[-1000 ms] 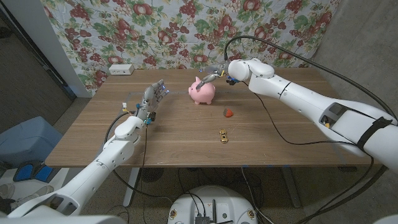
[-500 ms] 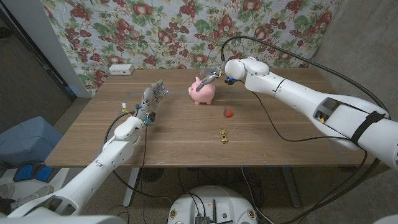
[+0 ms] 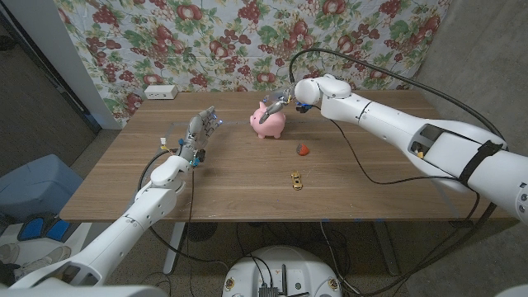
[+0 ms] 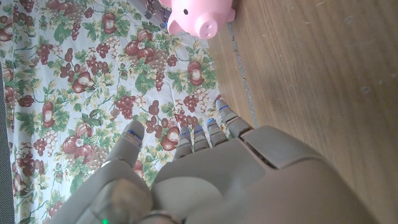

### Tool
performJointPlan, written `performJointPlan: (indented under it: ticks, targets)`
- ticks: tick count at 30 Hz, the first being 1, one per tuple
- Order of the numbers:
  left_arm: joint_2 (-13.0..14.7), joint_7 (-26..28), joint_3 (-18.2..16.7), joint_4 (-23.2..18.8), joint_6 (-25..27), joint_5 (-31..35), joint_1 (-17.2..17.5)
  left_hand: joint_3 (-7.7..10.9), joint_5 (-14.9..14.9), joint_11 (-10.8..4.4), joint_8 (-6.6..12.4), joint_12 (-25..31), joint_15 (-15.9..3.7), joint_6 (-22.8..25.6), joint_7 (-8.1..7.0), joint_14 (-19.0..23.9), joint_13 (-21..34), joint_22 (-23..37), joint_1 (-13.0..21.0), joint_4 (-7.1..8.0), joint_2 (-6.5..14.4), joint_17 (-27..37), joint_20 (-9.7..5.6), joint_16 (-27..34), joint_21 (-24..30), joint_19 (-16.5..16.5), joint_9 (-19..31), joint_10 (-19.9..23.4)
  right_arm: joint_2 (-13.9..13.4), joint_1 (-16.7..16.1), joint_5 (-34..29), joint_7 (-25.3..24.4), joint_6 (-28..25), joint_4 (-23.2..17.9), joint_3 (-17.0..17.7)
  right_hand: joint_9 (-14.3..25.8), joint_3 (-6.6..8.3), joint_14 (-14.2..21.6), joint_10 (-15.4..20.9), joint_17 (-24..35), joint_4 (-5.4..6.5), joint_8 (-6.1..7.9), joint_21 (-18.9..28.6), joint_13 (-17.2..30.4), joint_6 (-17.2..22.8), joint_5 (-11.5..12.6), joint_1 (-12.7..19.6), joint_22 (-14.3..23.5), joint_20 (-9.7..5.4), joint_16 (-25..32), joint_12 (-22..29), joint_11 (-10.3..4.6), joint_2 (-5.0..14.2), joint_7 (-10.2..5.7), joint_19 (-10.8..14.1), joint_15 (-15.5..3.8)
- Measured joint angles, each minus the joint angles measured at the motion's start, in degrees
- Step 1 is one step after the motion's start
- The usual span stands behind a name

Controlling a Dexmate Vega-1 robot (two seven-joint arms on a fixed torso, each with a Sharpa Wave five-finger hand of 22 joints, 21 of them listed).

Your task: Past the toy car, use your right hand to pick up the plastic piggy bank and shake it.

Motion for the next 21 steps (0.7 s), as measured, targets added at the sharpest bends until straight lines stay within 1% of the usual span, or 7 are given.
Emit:
performJointPlan:
  ticks: [2,5,7,9,12,15,21]
  targets:
    - [0.0,0.0,0.0,0.0,0.0,0.0,0.0,0.0,0.0,0.0,0.0,0.0,0.0,0.0,0.0,0.0,0.0,0.0,-0.2,0.0,-0.2,0.0,0.0,0.0,0.0,0.0,0.0,0.0,0.5,0.4,-0.2,0.1,0.2,1.0,-0.5,0.0,-0.25,-0.3,-0.2,0.0,0.25,0.0,0.0,0.0,-0.3,0.3,0.0,0.0,0.0,0.0,0.0,0.2,-0.01,-0.13,0.0,0.14]
    - [0.0,0.0,0.0,0.0,0.0,0.0,0.1,0.0,0.0,0.02,0.0,0.0,0.0,0.0,0.0,0.0,0.0,0.0,-0.2,0.0,-0.2,0.0,0.0,0.0,0.0,0.0,0.0,0.0,1.1,0.9,-0.3,0.2,0.4,2.2,-1.1,0.0,-0.42,-0.4,-1.0,0.0,0.06,-0.24,0.0,0.0,-0.9,0.4,0.5,0.0,0.09,0.0,0.0,-0.2,-0.46,0.09,-0.4,0.18]
    - [0.0,0.1,-0.1,-0.1,0.0,0.0,0.1,0.0,0.0,0.21,0.0,0.0,0.0,0.0,0.0,0.0,0.0,0.0,-0.2,0.0,-0.2,0.0,0.0,0.0,0.0,0.0,0.0,0.2,1.5,1.2,-0.3,0.2,0.5,2.9,-1.4,0.0,-0.64,-0.6,-1.2,0.0,0.16,-0.29,0.0,0.0,-1.2,0.4,0.5,0.0,0.01,0.0,0.0,-0.41,-0.45,-0.22,-0.8,0.44]
    - [0.1,0.1,-0.1,-0.2,0.0,0.0,0.2,0.0,0.0,0.21,0.0,0.0,0.0,0.0,0.0,0.0,0.0,0.0,-0.2,0.0,-0.2,0.0,0.0,0.0,0.0,0.0,0.0,0.2,1.8,1.4,-0.4,0.3,0.7,3.4,-1.7,0.0,-0.64,-0.7,-1.4,0.0,0.16,-0.29,0.0,0.2,-1.4,0.4,0.5,0.0,0.01,0.0,0.0,-0.62,-0.43,0.0,-0.8,0.35]
    - [0.1,0.2,-0.2,-0.2,0.0,0.0,0.3,0.0,0.0,0.21,0.0,0.0,0.0,0.0,0.0,0.0,0.0,0.0,-0.2,0.0,-0.2,0.0,0.0,0.0,0.0,0.0,0.0,0.2,2.4,1.9,-0.5,0.4,0.9,4.5,-2.2,0.0,-0.81,-0.8,-1.6,0.3,-0.01,-0.29,0.0,0.3,-1.5,0.8,0.9,0.0,0.01,0.0,0.0,-0.4,0.01,0.1,-0.8,0.24]
    - [0.2,0.2,-0.2,-0.3,0.0,-0.1,0.3,0.0,0.0,0.21,0.0,0.0,0.0,0.0,0.0,0.0,0.0,0.0,-0.2,0.0,-0.2,0.0,0.0,0.0,0.0,0.0,0.0,0.2,3.1,2.4,-0.6,0.5,1.2,5.7,-2.8,0.0,-0.87,-0.8,-1.7,0.3,-0.08,-0.29,0.4,0.3,-1.5,1.0,2.1,0.0,-0.43,0.0,0.0,-0.3,-0.29,0.1,-0.3,0.24]
    - [0.2,0.4,-0.3,-0.5,0.0,-0.1,0.5,0.0,0.0,0.21,0.0,0.0,0.0,0.0,0.0,0.0,0.0,0.0,-0.2,0.0,-0.2,0.0,0.0,0.0,0.0,0.0,0.0,0.2,4.7,3.5,-0.7,0.6,2.0,8.9,-4.0,0.0,-0.87,-0.8,-1.7,0.3,-0.08,-0.29,0.4,0.2,-1.5,1.5,3.1,0.0,-0.83,0.1,0.0,-0.3,0.69,0.1,0.5,0.24]
